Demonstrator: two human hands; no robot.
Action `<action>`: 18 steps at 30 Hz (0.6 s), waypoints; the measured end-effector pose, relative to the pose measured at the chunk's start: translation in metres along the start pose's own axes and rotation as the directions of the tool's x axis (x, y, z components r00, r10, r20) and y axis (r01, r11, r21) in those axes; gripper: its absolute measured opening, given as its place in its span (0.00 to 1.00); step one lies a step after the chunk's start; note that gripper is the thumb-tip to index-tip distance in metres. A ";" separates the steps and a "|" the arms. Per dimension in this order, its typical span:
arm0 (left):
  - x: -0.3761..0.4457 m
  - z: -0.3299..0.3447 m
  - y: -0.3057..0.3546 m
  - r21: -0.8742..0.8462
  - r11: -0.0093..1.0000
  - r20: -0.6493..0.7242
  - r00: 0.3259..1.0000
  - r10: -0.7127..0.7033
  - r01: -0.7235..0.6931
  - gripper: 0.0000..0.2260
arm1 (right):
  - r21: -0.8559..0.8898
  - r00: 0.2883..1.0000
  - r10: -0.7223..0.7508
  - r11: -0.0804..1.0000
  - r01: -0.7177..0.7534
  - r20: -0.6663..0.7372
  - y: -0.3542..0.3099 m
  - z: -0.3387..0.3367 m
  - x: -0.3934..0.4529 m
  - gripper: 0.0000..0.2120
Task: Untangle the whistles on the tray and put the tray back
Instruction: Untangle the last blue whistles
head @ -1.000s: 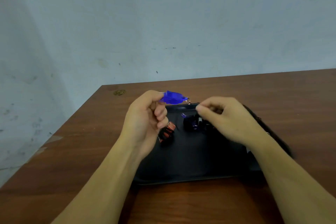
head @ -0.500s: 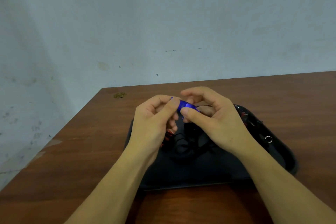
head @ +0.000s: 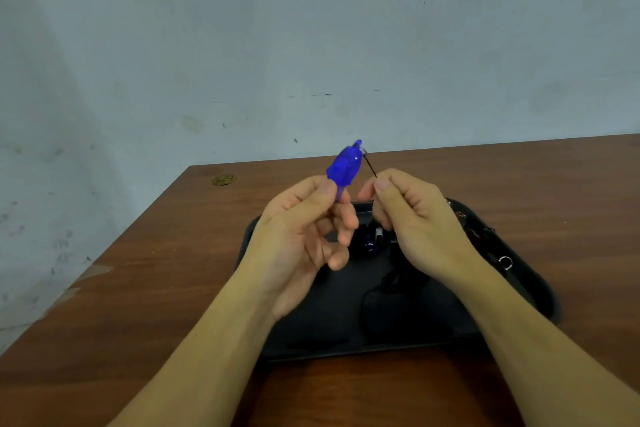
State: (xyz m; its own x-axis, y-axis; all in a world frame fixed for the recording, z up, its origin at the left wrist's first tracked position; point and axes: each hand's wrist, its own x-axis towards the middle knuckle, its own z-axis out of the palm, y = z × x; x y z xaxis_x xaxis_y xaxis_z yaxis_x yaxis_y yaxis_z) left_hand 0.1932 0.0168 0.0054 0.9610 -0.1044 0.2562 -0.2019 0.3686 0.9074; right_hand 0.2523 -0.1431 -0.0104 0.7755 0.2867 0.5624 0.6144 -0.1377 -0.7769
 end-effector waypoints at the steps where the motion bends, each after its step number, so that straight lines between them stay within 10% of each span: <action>1: 0.000 0.000 0.000 -0.028 1.000 0.017 1.000 0.014 -0.014 0.08 | -0.034 1.000 -0.010 0.999 0.011 0.020 0.002 0.003 0.000 0.15; 11: 0.004 -0.001 -0.001 -0.051 0.999 -0.275 0.961 -0.014 0.000 0.10 | -0.493 0.928 -0.002 0.847 0.200 0.374 -0.002 0.017 -0.005 0.04; 14: 0.005 -0.004 -0.003 0.249 0.966 -0.322 0.935 0.147 -0.066 0.09 | -0.536 0.933 -0.027 0.813 0.230 0.360 -0.006 0.013 -0.004 0.07; 18: 0.008 -0.019 -0.013 0.760 0.642 -0.200 0.904 0.379 -0.101 0.08 | -0.466 0.986 -0.121 0.870 0.162 0.116 -0.007 -0.006 0.000 0.10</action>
State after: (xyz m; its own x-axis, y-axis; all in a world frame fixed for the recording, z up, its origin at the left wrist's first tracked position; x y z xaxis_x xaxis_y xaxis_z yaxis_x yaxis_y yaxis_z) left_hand 0.2071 0.0289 -0.0104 0.8296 0.2297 0.5090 -0.3709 -0.4547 0.8097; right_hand 0.2486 -0.1484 -0.0031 0.6733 0.4096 0.6156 0.7276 -0.5150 -0.4531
